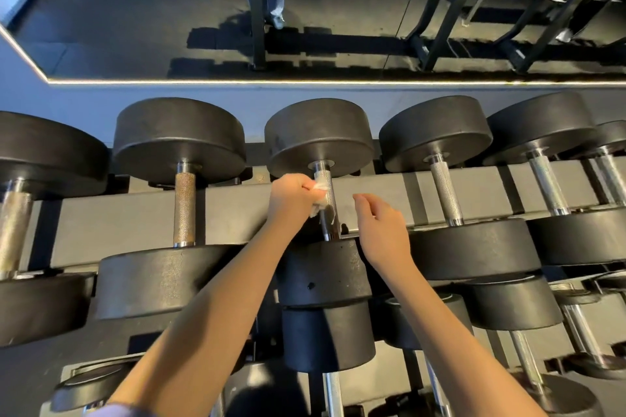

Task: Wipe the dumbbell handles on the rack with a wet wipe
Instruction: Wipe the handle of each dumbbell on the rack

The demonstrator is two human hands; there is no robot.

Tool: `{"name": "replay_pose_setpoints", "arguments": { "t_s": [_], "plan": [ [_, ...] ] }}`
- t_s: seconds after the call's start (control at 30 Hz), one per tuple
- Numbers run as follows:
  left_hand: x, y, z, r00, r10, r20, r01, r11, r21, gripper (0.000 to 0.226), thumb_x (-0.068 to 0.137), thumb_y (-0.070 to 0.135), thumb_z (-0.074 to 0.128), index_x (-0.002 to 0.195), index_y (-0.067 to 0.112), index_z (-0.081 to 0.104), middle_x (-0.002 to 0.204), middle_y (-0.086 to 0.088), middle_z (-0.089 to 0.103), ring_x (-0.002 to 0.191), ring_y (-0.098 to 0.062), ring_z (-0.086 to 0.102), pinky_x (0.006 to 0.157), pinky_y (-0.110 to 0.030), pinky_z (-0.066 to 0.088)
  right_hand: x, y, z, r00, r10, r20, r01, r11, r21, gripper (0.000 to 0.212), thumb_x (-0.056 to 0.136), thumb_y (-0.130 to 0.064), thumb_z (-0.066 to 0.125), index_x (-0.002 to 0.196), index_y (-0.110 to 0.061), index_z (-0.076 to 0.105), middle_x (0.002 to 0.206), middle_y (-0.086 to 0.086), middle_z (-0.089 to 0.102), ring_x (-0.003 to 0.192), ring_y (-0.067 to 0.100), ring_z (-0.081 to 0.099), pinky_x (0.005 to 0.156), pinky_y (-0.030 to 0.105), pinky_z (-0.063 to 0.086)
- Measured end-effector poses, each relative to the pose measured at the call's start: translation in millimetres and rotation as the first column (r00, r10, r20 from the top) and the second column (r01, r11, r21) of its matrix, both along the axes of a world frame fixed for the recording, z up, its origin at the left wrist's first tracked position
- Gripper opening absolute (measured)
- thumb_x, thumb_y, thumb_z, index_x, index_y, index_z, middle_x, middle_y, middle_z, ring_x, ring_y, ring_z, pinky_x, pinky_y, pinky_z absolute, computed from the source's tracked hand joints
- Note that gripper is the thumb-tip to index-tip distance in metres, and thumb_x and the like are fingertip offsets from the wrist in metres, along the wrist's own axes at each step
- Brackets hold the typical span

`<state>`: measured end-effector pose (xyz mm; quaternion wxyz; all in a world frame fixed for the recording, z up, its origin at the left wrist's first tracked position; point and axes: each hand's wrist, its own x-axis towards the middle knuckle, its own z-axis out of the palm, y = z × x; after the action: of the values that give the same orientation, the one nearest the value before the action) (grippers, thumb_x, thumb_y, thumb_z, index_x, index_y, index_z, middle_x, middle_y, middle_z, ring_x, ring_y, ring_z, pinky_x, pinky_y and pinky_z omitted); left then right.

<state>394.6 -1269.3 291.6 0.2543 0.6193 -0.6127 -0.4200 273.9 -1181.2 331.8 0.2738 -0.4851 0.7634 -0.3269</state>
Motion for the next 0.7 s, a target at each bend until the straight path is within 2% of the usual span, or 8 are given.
{"name": "replay_pose_setpoints", "arguments": {
  "t_s": [0.07,0.17,0.3,0.37,0.43,0.53,0.63,0.7],
  "plan": [
    [-2.5,-7.6,2.8,0.996,0.074,-0.051,-0.076,0.996,-0.045,0.009,0.084,0.016,0.068,0.077,0.011,0.069,0.069,0.002,0.061,0.061,-0.005,0.053,0.050,-0.012,0.036,0.1,-0.1,-0.6,1.000,-0.005,0.005,0.005,1.000,0.001,0.031,0.101,-0.027,0.039,0.107,-0.011,0.065,0.092,0.002,0.064,0.073,0.003,0.049,0.073,0.026,0.038],
    [-7.5,-13.7,3.5,0.993,0.111,-0.034,-0.113,0.990,-0.084,0.015,0.085,0.020,0.067,0.075,0.010,0.068,0.067,0.000,0.061,0.065,-0.013,0.055,0.057,-0.023,0.041,-1.0,-1.3,-2.4,1.000,-0.016,0.009,0.016,1.000,0.021,0.033,0.101,-0.029,0.039,0.105,-0.010,0.066,0.087,-0.002,0.057,0.069,-0.003,0.047,0.069,0.023,0.035],
    [-5.3,4.2,-1.3,0.991,-0.007,0.132,0.009,1.000,-0.009,0.011,0.083,0.017,0.066,0.081,0.007,0.069,0.074,-0.003,0.062,0.072,-0.020,0.059,0.065,-0.030,0.050,-1.9,-2.3,-4.1,1.000,-0.020,0.002,0.020,1.000,0.020,0.037,0.101,-0.031,0.038,0.097,-0.008,0.066,0.092,0.008,0.067,0.068,0.001,0.050,0.065,0.025,0.039],
    [-2.0,12.0,-3.6,0.964,-0.126,0.234,0.123,0.992,0.029,0.012,0.086,0.019,0.066,0.089,0.008,0.070,0.079,0.001,0.059,0.072,-0.012,0.055,0.061,-0.019,0.045,-1.5,-2.2,-4.9,1.000,-0.021,-0.005,0.021,0.999,0.025,0.037,0.101,-0.032,0.038,0.096,-0.008,0.066,0.093,0.010,0.067,0.067,0.002,0.050,0.065,0.025,0.039],
    [-0.1,13.5,-2.1,0.977,-0.106,0.187,0.102,0.994,0.032,0.009,0.084,0.019,0.068,0.088,0.011,0.070,0.077,0.003,0.058,0.067,-0.007,0.054,0.054,-0.013,0.038,-1.1,-1.3,-5.2,1.000,-0.020,-0.002,0.020,0.999,0.027,0.037,0.101,-0.032,0.038,0.096,-0.008,0.065,0.094,0.010,0.067,0.068,0.002,0.050,0.064,0.021,0.039],
    [-1.0,5.5,6.2,0.998,0.065,0.002,-0.065,0.998,0.012,0.004,0.078,0.011,0.071,0.075,0.010,0.068,0.072,0.000,0.061,0.062,-0.008,0.054,0.047,-0.013,0.036,-0.6,0.1,-3.8,0.999,-0.032,0.017,0.032,0.999,0.019,0.036,0.101,-0.033,0.038,0.096,-0.008,0.065,0.094,0.011,0.067,0.072,0.006,0.054,0.067,0.019,0.040],
    [-2.0,-0.1,8.6,0.998,0.050,0.050,-0.050,0.999,0.012,0.012,0.080,0.016,0.072,0.072,0.012,0.064,0.075,-0.002,0.063,0.066,-0.012,0.058,0.051,-0.019,0.040,-0.3,0.1,-3.1,0.998,-0.045,0.039,0.045,0.999,-0.002,0.039,0.101,-0.031,0.039,0.097,-0.003,0.065,0.097,0.016,0.067,0.088,0.020,0.061,0.071,0.027,0.043],
    [-1.4,6.1,5.7,0.997,-0.019,0.079,0.012,0.997,0.082,0.013,0.081,0.014,0.071,0.071,0.010,0.064,0.076,-0.005,0.066,0.067,-0.019,0.065,0.059,-0.030,0.054,-0.2,0.1,-3.7,0.998,-0.045,0.041,0.046,0.999,-0.009,0.040,0.101,-0.032,0.039,0.097,-0.001,0.065,0.096,0.018,0.067,0.089,0.024,0.060,0.075,0.033,0.047]
  ]
}}
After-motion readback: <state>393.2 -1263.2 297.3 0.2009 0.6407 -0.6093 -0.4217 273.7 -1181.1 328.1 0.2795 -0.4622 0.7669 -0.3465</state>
